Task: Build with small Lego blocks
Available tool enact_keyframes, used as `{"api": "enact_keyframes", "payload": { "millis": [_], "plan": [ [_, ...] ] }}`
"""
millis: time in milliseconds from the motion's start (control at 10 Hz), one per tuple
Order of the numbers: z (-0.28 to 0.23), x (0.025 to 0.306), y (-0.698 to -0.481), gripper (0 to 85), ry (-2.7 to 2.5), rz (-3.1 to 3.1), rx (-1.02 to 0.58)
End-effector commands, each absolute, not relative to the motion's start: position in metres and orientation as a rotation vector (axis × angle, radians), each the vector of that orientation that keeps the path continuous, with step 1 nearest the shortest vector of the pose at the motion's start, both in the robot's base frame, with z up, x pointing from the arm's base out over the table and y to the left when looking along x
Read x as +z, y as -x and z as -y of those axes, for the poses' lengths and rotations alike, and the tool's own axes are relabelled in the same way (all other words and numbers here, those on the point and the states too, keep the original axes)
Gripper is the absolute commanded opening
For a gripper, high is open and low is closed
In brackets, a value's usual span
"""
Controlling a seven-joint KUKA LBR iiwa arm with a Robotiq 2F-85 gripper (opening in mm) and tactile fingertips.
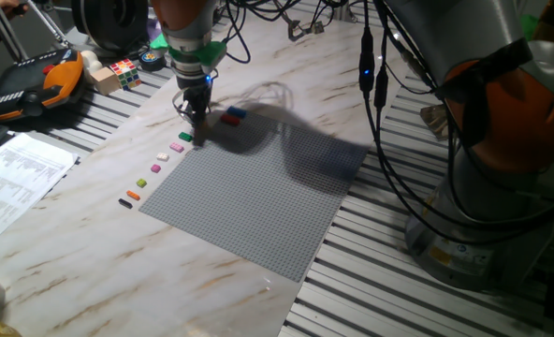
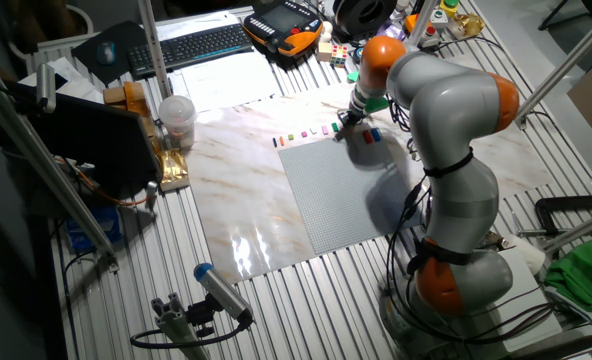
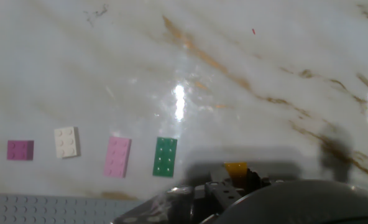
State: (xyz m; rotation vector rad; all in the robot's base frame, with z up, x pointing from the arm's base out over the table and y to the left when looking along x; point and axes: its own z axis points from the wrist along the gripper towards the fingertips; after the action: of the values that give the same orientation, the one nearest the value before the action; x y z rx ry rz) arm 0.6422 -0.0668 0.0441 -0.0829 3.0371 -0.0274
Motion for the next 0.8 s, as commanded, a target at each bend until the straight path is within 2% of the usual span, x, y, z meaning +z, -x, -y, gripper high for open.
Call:
{"api": "enact_keyframes", "payload": {
  "millis": [0,400,700],
  "plan": [
    [0.069,0.048,-0.635,0.7,0.063,-3.043,-0.033],
    [0.076,0.042,-0.611,0.7,-0.021,-3.056,-0.043],
    [0.078,0.04,-0.606,0.7,-0.042,-3.066,-0.05]
  ]
}}
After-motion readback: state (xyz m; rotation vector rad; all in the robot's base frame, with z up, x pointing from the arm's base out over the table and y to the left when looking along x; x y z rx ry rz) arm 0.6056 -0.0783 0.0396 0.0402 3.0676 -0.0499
